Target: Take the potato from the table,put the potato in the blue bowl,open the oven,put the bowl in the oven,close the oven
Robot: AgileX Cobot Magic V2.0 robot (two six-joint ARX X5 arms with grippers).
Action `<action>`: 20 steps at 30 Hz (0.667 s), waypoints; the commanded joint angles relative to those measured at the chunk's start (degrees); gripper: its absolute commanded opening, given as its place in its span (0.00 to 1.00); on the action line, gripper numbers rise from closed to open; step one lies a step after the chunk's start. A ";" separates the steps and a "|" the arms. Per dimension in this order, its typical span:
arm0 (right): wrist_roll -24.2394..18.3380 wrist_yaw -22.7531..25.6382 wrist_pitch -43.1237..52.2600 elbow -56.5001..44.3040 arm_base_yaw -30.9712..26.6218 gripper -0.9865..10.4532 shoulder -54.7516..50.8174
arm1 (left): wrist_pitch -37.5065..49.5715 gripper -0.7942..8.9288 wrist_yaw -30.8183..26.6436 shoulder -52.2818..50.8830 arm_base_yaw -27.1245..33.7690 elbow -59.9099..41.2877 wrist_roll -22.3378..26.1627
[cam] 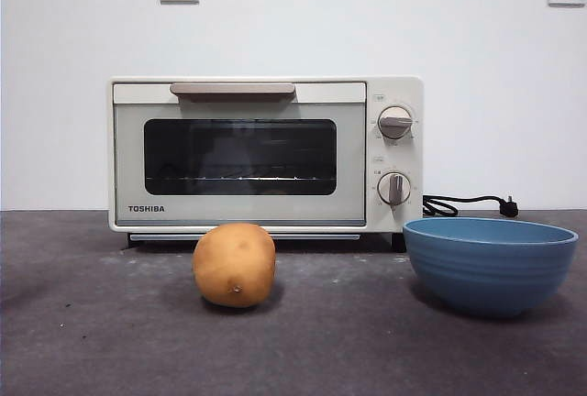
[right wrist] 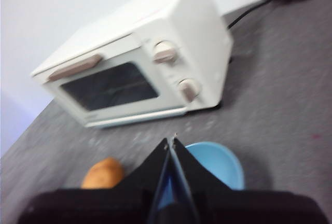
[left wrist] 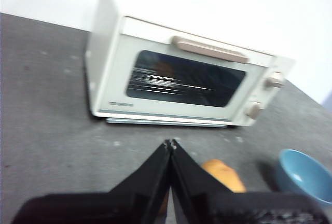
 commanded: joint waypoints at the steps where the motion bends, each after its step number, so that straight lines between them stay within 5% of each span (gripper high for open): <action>1: -3.10 -2.54 -3.21 5.01 0.90 0.08 4.02 | -1.75 0.07 3.91 2.93 0.13 4.07 0.63; 6: -10.03 -7.02 -14.32 15.82 2.47 0.08 12.68 | -8.44 0.07 10.32 9.18 0.13 11.98 4.46; 13: -21.44 -7.06 -32.63 31.32 5.92 0.08 23.56 | -19.89 0.07 17.03 16.57 0.07 21.51 11.26; 20: -27.50 -6.88 -43.98 38.60 11.32 0.08 28.22 | -29.46 0.07 19.17 19.89 0.02 26.75 16.79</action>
